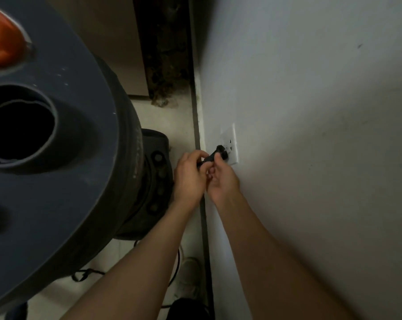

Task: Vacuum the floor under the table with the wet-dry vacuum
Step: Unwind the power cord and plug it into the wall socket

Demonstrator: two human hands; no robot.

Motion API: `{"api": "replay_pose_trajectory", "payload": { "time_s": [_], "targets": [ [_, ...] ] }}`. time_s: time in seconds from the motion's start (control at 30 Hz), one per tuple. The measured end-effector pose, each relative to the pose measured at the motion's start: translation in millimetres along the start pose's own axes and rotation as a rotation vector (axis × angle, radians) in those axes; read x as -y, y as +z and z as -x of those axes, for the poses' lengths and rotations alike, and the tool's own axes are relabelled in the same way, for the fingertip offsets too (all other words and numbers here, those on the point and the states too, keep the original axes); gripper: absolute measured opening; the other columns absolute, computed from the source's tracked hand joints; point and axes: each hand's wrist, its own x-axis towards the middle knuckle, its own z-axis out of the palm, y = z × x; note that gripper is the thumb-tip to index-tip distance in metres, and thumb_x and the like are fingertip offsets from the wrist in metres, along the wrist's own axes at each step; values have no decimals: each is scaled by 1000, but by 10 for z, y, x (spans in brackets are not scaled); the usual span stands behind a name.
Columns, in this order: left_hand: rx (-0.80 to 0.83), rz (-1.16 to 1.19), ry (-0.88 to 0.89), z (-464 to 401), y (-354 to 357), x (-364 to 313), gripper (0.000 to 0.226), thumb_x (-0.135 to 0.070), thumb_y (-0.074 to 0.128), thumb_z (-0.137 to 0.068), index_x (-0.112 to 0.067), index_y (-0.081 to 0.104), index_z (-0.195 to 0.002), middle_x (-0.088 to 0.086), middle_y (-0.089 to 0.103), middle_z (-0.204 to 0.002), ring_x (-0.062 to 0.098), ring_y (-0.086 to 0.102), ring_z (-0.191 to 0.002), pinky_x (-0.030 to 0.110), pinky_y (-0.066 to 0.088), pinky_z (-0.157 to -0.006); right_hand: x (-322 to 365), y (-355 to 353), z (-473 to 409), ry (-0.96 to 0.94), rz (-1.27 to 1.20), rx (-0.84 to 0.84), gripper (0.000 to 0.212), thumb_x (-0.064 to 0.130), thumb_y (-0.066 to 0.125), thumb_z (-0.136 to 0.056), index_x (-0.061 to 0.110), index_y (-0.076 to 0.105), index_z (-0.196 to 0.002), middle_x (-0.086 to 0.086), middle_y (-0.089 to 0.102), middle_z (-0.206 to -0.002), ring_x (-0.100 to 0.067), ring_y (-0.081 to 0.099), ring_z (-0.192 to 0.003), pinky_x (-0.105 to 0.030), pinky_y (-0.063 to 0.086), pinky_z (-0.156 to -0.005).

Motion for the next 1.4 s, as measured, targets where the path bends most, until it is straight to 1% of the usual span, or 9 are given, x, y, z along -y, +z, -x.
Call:
{"api": "replay_pose_trajectory", "payload": {
  "time_s": [0.23, 0.43, 0.57, 0.73, 0.9, 1.03, 1.2, 1.27, 1.4],
  "targets": [
    [-86, 76, 28, -259, 32, 22, 17, -1, 55, -90, -6, 68, -101, 2, 52, -95, 17, 55, -92, 18, 39, -77, 17, 214, -84, -27, -64, -42, 11, 12, 58, -93, 5, 62, -85, -2, 49, -70, -11, 45, -63, -23, 38, -62],
    [-120, 46, 158, -360, 44, 86, 18, 3, 58, -85, -2, 70, -99, 13, 64, -96, 27, 58, -93, 34, 47, -83, 19, 289, -41, -40, -103, -31, 9, 12, 56, -94, 8, 64, -91, -3, 62, -79, -10, 55, -72, -22, 39, -62],
    [-108, 48, 209, -376, 26, 110, 16, 3, 61, -84, 0, 70, -97, 14, 64, -92, 29, 59, -89, 38, 49, -81, 28, 273, 8, -90, -8, -91, 12, 12, 57, -93, 12, 63, -82, 1, 60, -72, -5, 47, -60, -21, 31, -54],
    [-132, 34, 240, -392, 43, 141, 16, 2, 61, -83, -1, 71, -95, 13, 63, -88, 26, 57, -86, 29, 43, -77, 1, 280, 31, -107, -22, -94, 15, 13, 56, -94, 13, 61, -80, 2, 52, -68, -5, 45, -59, -21, 31, -55],
    [-127, 15, 268, -341, 83, 153, 16, -1, 59, -85, -3, 71, -96, 10, 66, -91, 17, 52, -86, 10, 35, -72, 19, 237, 7, -131, 63, -136, 22, 18, 56, -95, 13, 58, -73, 2, 48, -64, -7, 41, -55, -20, 31, -53],
    [-144, 17, 250, -379, 90, 110, 18, 0, 62, -84, -3, 72, -99, 11, 69, -91, 24, 54, -87, 19, 35, -72, 53, 263, 8, -122, 10, -146, 21, 16, 58, -93, 11, 57, -73, 1, 47, -63, -7, 41, -54, -20, 30, -51],
    [-159, -21, 293, -414, 97, 117, 17, 0, 64, -82, -3, 72, -97, 12, 69, -87, 24, 54, -85, 11, 32, -68, 40, 292, 58, -113, -71, -138, 17, 15, 57, -93, 12, 61, -76, 2, 50, -68, -7, 44, -61, -21, 33, -57],
    [-160, -28, 309, -411, 97, 129, 17, 1, 64, -82, -2, 72, -96, 12, 69, -85, 23, 54, -84, 12, 31, -68, 20, 308, 71, -126, -88, -159, 15, 15, 59, -92, 12, 62, -78, 1, 51, -68, -7, 46, -62, -21, 34, -58],
    [-154, -29, 323, -413, 84, 129, 16, 2, 64, -81, -1, 72, -94, 12, 69, -83, 19, 52, -82, 10, 32, -69, 33, 349, 113, -122, -111, -223, 18, 14, 62, -90, 12, 61, -72, 3, 50, -63, -7, 46, -58, -20, 36, -56]
  ]
}}
